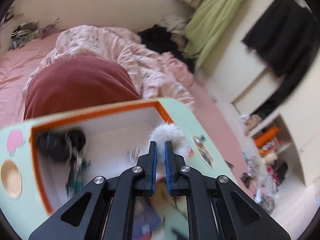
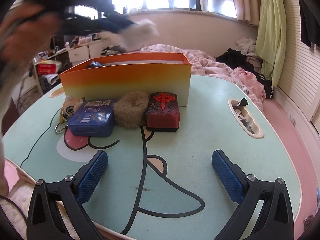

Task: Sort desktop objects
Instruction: 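Place the white fluffy ball on top of the blue tin, open left gripper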

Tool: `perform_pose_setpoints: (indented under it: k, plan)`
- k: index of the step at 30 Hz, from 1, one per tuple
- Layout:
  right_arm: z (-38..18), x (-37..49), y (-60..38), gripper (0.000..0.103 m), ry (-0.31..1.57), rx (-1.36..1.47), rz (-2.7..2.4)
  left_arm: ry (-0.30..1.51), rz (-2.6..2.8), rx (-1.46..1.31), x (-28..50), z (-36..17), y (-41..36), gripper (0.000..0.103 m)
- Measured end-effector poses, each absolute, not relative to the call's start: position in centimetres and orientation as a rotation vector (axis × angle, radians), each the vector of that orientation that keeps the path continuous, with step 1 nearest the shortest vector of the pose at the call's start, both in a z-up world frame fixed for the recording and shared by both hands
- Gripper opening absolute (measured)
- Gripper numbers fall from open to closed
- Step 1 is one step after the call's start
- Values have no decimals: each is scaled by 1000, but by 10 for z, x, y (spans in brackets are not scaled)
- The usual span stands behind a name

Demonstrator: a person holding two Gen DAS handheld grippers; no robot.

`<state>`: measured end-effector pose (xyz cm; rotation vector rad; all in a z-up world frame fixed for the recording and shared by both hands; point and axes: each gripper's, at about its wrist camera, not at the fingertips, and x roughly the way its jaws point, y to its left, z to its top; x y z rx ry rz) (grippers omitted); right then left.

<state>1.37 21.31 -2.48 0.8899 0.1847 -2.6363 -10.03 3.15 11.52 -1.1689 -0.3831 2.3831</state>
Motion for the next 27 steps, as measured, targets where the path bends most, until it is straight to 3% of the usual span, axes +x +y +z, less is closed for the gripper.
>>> perform_pose_setpoints:
  k: [5,8,11,13,14,15,21,26,27]
  plan:
    - [-25,14,213,103,185,889,-2636,-380,2326,-1165,-46,76,13,8]
    - [-26,14,213,103,185,889,-2637,-255,2341,-1228,-40,47,22,15]
    - [-26,14,213,103,184,888,-2637,-289,2392,-1161,-43,50,21,41]
    - [-26,14,212,103,184,887,-2636,-340,2449,-1017,-31,68,14,64]
    - [-26,14,213,103,184,887,-2637,-345,2481,-960,-22,75,10,82]
    - [-26,15,213,103,185,887,-2637,-335,2520,-914,-11,82,8,87]
    - [-26,15,214,103,185,887,-2637,-75,2752,-1022,26,65,-3,88]
    - [-27,14,213,103,186,888,-2638,-122,2732,-1290,19,8,-6,90]
    - [-27,13,213,103,190,886,-2638,-58,2793,-1241,24,5,0,90]
